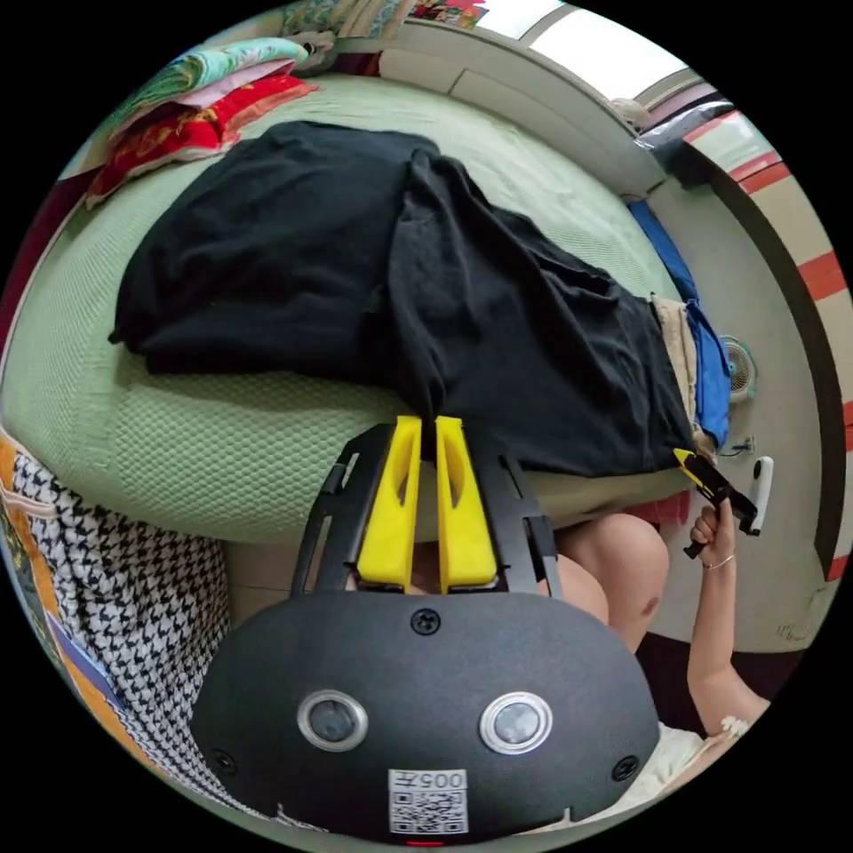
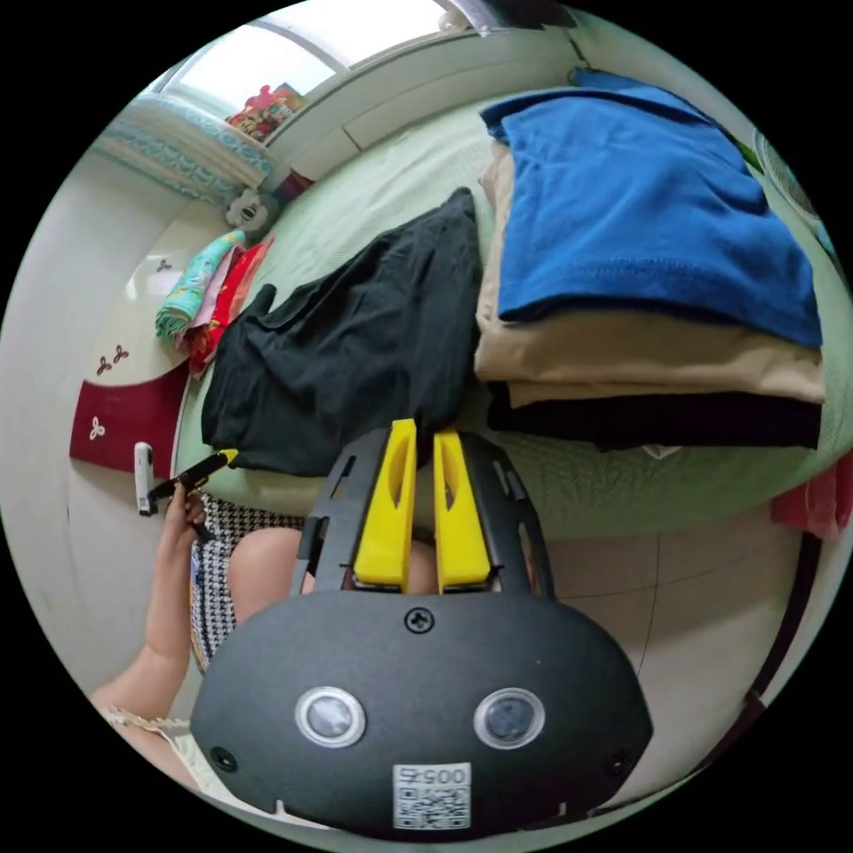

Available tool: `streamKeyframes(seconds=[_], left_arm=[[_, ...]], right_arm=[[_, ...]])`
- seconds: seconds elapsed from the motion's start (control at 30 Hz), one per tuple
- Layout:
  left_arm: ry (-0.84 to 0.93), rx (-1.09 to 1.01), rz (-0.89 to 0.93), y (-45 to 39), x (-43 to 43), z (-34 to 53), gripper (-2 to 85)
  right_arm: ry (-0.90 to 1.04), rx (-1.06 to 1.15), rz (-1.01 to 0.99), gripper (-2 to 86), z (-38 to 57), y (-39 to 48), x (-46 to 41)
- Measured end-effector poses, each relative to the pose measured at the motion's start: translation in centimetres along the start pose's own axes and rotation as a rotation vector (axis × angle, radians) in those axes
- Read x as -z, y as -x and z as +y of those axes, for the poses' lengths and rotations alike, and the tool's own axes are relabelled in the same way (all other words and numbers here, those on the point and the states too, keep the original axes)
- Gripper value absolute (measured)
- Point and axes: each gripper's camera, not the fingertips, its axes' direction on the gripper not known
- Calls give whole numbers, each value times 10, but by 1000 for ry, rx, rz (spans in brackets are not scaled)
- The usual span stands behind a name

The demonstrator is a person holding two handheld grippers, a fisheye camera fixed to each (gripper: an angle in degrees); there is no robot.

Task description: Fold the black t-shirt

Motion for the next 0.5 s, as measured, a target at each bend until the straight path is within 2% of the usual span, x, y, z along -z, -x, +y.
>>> streamKeyframes(seconds=[0.2,0.33,0.5], left_arm=[[-45,-38,-95,-9,41,-3,35],[25,36,-237,3,16,15,18],[-25,-17,-234,-16,4,20,33]], right_arm=[[24,152,-34,10,33,45,15],[154,252,13,17,61,58,-17],[116,351,86,59,62,64,-14]])
